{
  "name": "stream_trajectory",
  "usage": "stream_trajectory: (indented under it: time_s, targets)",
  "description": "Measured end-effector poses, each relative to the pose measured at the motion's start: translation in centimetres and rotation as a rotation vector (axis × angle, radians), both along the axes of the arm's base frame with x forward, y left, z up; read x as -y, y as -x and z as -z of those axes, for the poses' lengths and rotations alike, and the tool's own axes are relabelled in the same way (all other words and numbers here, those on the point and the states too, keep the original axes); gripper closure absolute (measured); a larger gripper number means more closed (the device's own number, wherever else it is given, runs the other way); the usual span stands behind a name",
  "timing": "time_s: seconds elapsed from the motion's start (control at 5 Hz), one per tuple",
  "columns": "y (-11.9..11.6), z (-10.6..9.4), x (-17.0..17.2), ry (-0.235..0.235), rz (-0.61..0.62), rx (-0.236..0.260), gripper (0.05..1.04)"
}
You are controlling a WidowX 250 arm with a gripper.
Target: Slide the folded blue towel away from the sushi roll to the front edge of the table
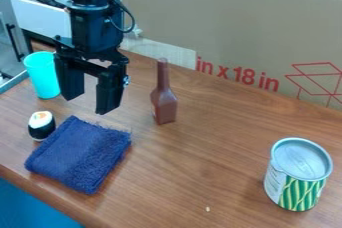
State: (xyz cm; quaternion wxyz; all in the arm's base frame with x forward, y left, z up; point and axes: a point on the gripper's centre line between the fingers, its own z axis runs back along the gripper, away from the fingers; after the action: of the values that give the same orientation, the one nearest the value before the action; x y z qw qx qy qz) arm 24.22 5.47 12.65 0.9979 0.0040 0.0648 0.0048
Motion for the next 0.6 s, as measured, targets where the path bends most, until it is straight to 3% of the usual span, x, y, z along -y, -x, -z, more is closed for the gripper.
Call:
stream_trajectory:
  time_s: [0.2, 0.6]
  targets:
    - [0.1, 0.5, 0.0, 0.004, 0.002, -0.020, 0.083]
    - [0.4, 1.0, -4.9, -0.018, 0.042, -0.003, 0.083]
